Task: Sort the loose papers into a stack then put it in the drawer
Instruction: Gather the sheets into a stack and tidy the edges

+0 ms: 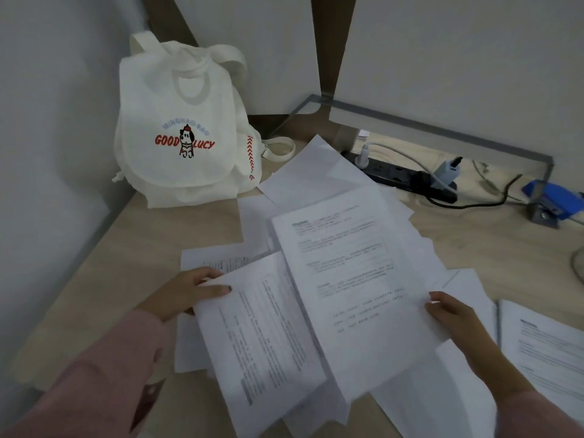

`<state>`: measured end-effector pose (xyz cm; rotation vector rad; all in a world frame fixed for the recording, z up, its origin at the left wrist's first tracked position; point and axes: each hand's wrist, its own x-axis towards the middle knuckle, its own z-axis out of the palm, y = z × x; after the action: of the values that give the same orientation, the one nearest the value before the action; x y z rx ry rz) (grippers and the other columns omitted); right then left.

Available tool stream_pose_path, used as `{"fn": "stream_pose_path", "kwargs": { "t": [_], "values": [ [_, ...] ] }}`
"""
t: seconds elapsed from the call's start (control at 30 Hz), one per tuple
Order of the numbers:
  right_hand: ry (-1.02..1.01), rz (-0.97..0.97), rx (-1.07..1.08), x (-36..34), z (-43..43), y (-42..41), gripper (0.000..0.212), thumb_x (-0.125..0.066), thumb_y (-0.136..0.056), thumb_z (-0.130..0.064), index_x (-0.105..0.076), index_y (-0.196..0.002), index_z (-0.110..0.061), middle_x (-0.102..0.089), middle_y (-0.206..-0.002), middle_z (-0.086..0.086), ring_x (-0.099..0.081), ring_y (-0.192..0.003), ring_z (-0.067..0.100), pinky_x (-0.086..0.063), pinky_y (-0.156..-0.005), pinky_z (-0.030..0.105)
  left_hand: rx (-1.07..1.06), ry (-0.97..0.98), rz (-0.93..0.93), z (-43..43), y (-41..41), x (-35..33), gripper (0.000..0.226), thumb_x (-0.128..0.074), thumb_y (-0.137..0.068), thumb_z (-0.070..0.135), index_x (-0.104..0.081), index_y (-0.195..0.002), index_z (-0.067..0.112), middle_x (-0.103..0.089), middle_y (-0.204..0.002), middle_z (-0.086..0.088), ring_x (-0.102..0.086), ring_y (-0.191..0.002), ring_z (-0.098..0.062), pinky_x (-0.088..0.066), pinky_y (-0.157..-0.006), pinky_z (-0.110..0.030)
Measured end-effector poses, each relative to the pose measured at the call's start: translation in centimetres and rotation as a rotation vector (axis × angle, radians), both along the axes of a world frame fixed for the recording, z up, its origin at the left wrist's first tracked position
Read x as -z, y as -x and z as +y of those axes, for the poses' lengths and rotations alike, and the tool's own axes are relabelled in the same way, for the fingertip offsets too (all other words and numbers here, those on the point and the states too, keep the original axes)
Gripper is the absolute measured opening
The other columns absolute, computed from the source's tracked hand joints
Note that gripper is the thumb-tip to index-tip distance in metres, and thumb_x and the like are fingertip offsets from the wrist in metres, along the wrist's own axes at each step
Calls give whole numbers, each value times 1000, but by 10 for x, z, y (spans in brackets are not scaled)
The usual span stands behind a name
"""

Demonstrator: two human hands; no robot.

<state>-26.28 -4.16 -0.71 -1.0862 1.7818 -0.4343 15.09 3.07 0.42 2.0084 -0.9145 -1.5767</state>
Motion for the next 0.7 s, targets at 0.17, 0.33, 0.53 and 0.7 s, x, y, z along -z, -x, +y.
{"fn": "stream_pose_path", "kwargs": {
  "t": [0.17, 0.33, 0.53, 0.7],
  "values": [
    [11, 202, -189, 7, -4, 5, 19, -48, -93, -7, -65, -102, -11, -66, -103, 18, -58, -84, 26, -41, -73, 30, -520, 84, 139, 1, 14, 25, 19, -59, -88, 26, -63, -104, 15, -66, -106, -9, -63, -90, -20, -51, -76, -31],
    [105, 400, -391, 5, -15, -13, 26, -43, -95, -6, -63, -113, -8, -61, -118, 12, -56, -108, 30, -39, -86, 30, -466, -42, 210, 22, 39, 48, 34, -54, -92, 15, -54, -124, 8, -63, -117, -15, -61, -103, -32, -50, -89, -45],
    [211, 792, -689, -3, -37, -16, 35, -36, -94, -6, -60, -117, -14, -62, -102, 12, -55, -100, 28, -44, -73, 33, -435, 7, 101, 13, 35, 44, 17, -43, -94, 3, -51, -109, 9, -59, -104, -14, -58, -81, -20, -48, -66, -29],
    [418, 781, -851, -3, -52, -52, 34, -41, -90, -2, -65, -112, -15, -63, -98, 11, -53, -95, 26, -41, -69, 30, -281, 56, 88, -2, 38, 22, 15, -42, -96, 5, -54, -94, 14, -58, -92, -5, -58, -77, -14, -51, -59, -20]
  ]
}}
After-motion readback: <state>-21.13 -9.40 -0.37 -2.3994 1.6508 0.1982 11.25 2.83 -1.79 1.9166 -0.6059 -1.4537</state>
